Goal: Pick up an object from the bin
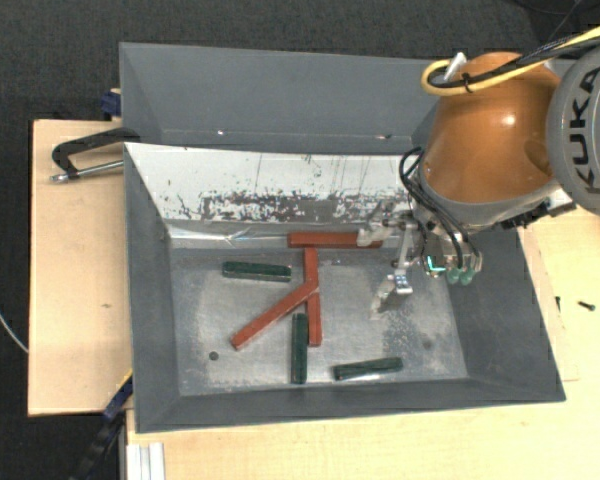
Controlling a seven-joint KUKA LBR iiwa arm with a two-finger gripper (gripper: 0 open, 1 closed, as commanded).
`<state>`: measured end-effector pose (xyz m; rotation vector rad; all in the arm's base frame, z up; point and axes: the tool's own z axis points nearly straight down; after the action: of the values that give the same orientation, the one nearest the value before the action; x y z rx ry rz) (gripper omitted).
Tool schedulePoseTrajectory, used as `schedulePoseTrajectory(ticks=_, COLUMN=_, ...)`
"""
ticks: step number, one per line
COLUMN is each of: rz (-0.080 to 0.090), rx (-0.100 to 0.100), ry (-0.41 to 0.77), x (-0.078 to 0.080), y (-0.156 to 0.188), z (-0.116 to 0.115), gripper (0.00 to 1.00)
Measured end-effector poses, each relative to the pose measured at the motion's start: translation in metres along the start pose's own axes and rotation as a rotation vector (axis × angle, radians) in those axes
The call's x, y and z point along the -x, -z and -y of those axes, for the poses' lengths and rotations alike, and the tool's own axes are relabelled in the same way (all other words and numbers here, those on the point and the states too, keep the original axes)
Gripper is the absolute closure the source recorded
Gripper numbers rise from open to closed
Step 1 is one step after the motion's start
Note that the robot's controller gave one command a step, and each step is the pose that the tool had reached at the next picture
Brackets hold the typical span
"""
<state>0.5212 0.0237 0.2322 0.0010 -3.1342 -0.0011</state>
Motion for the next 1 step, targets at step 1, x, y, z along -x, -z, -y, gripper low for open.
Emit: schedulePoseTrajectory(ticks=1, rz=0.007, rx=0.000, ry=-0.001, x=0.0008, y=0.0037, z=0.0001, gripper=0.00)
